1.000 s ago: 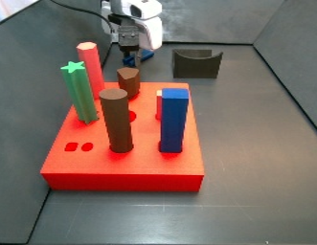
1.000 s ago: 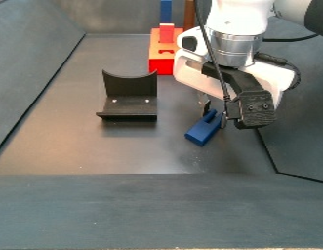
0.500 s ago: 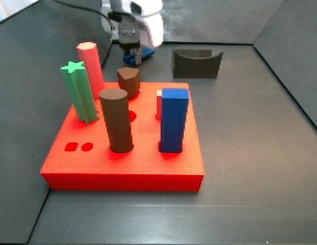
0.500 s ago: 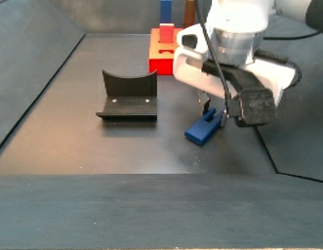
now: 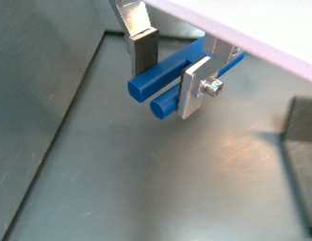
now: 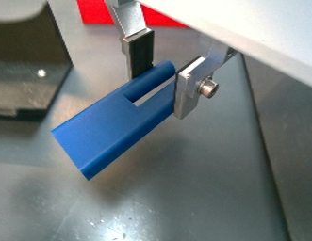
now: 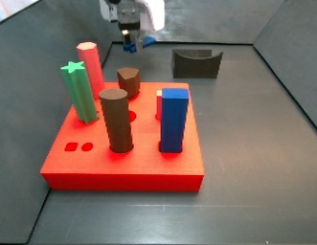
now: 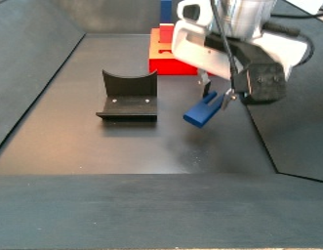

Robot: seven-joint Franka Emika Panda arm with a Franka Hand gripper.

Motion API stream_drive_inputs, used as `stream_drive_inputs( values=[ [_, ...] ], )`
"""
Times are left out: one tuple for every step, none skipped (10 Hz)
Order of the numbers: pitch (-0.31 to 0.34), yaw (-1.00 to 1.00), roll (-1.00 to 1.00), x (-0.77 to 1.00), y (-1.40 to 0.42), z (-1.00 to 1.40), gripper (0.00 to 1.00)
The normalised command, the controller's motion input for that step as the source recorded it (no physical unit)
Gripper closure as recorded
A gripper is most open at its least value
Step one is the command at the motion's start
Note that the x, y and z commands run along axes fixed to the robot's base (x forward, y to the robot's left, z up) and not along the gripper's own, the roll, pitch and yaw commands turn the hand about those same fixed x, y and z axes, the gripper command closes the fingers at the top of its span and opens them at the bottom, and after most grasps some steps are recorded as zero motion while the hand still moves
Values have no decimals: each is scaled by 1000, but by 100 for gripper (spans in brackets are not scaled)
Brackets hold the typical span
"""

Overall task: Pick up the square-circle object. Move up. Rotate the square-circle object. Place the square-circle object on the fixture. Regrasp the square-circle object. Move to above the board. Insert the square-circle object.
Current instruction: Rotate the square-circle object.

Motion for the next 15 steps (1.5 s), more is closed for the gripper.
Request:
stream_drive_inputs(
  values=[
    [36,-3,10,341,56,717,100],
    [78,-4,14,268,48,624,100],
    [116,-9,38,136,31,455,100],
    [120,-10,64,72,18,340,100],
    [127,-10,92,24,8,197,100],
    [0,-1000,0,0,0,0,100],
    [-1,-1000,0,4,1,-75,100],
    [-2,-1000,-2,8,8,-70,100],
    [-4,-1000,-3,18,12,-52,100],
    [-5,-1000,-3,24,13,-39,100],
    [-5,-1000,-3,26,14,-33,100],
    [-5,-1000,-3,27,14,-30,100],
    [-6,-1000,-3,29,15,-25,100],
    [-6,-1000,-3,29,16,-21,100],
    [-7,-1000,-3,29,16,-19,100]
  ],
)
